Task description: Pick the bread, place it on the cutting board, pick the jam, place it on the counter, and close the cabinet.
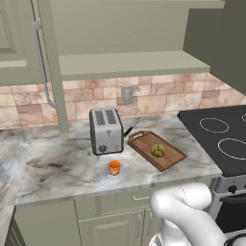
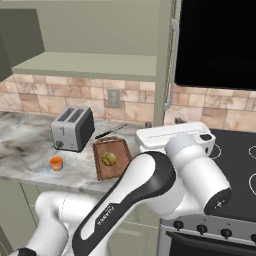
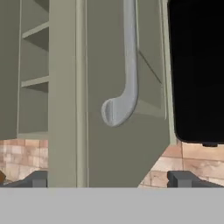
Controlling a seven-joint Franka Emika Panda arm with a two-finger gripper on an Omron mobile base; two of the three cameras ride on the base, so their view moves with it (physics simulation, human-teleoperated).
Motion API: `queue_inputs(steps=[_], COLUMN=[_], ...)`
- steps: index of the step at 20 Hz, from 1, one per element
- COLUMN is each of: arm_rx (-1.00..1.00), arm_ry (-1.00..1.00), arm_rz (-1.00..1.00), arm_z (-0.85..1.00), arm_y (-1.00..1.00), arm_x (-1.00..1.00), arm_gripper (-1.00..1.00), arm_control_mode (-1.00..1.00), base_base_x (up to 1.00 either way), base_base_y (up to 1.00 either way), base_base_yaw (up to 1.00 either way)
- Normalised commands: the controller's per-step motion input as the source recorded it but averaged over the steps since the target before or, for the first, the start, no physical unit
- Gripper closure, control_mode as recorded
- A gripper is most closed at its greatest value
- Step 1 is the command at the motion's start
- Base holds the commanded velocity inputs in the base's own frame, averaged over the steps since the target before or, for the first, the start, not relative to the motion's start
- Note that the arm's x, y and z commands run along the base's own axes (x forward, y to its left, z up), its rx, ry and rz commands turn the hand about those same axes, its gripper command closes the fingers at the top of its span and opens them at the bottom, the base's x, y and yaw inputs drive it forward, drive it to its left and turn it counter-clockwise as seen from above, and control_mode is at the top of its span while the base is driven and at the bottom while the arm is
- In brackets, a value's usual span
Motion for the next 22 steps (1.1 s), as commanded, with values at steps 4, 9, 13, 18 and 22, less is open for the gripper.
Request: queue_inputs(steps=[4,9,13,18,22], arm_rx=[0.0,0.0,0.0,0.0,0.0], arm_ry=[0.0,0.0,0.0,0.0,0.0], arm_rz=[0.12,0.14,0.14,0.14,0.13], arm_z=[-0.05,-0.03,0.0,-0.02,0.0], arm_y=[0.0,0.0,0.0,0.07,0.26], arm_x=[0.17,0.11,0.14,0.03,0.0], arm_gripper=[-1.0,-1.0,-1.0,-1.0,-1.0], arm_control_mode=[-1.0,-1.0,-1.0,-1.0,-1.0], base_base_x=[0.0,0.0,0.0,0.0,0.0], base_base_y=[0.0,0.0,0.0,0.0,0.0], base_base_yaw=[0.0,0.0,0.0,0.0,0.0])
